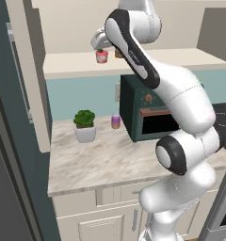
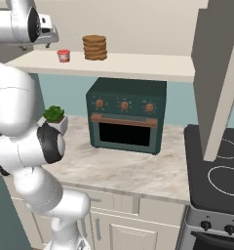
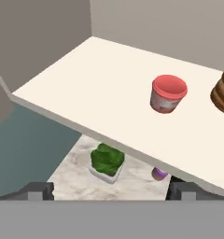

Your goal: Pick the jam and bar from the counter and place them in the cabinets closest to them.

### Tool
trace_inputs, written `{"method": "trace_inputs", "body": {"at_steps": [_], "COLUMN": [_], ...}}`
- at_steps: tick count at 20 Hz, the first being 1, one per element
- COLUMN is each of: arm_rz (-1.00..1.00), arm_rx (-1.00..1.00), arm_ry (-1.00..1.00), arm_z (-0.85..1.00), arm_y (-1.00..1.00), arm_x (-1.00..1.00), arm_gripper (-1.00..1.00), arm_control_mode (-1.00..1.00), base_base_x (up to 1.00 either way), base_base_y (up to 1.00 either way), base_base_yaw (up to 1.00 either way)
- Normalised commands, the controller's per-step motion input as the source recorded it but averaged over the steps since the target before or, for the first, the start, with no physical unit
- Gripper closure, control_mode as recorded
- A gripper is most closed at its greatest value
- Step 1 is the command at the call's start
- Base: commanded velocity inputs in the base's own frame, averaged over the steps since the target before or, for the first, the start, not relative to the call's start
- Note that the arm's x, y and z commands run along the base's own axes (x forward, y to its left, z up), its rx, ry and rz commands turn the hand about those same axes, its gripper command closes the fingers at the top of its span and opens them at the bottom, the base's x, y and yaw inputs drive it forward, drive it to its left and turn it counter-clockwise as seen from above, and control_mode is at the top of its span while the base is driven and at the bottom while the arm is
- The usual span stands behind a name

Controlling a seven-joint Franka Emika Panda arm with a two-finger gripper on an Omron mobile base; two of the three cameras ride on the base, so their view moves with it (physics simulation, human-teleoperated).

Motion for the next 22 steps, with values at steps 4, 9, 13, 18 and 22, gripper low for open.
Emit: {"method": "trace_inputs", "body": {"at_steps": [4,9,13,18,22], "arm_rz": [0.00,0.00,0.00,0.00,0.00], "arm_rx": [0.00,0.00,-0.04,-0.11,-0.18], "arm_ry": [-0.05,-0.04,-0.04,0.00,0.00], "arm_z": [-0.30,-0.36,-0.45,-0.51,-0.52], "arm_y": [-0.17,-0.22,-0.24,-0.22,-0.13], "arm_x": [-1.00,-1.00,-1.00,-0.70,-0.06], "arm_gripper": [-1.00,-1.00,-1.00,-1.00,-1.00], "arm_control_mode": [-1.00,-1.00,-1.00,-1.00,-1.00], "base_base_x": [0.00,0.00,0.00,0.00,0.00], "base_base_y": [0.00,0.00,0.00,0.00,0.00], "base_base_yaw": [0.00,0.00,0.00,0.00,0.00]}}
